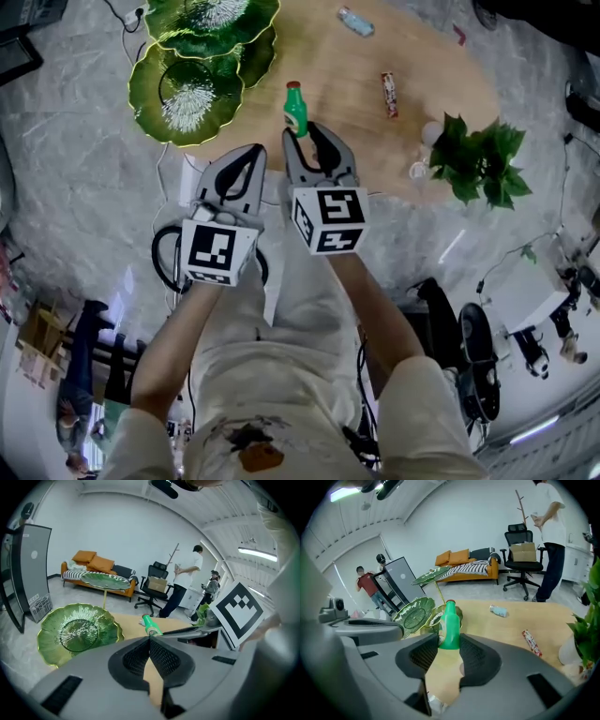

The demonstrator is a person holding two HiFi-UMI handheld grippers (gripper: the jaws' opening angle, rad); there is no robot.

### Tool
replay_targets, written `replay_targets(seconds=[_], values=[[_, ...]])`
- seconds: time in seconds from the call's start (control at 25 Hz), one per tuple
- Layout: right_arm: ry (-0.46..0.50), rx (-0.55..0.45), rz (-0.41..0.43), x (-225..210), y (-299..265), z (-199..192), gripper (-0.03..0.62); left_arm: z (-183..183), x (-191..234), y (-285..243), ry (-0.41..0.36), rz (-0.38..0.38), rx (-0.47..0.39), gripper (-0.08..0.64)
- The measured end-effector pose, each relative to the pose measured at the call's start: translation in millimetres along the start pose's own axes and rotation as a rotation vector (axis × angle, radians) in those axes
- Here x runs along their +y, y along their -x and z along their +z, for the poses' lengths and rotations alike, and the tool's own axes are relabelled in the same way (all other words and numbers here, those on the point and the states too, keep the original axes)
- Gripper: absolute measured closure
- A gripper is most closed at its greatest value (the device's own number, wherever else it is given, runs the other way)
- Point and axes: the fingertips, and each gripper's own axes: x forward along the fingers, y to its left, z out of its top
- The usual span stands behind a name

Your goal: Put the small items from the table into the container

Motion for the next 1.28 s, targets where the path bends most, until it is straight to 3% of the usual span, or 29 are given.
replay_targets(seconds=[1.28], values=[[0.150,0.019,0.124,113.6,-57.5,29.2,0.445,1.6,92.0,58.4,0.103,0.132,-0.079,0.560]])
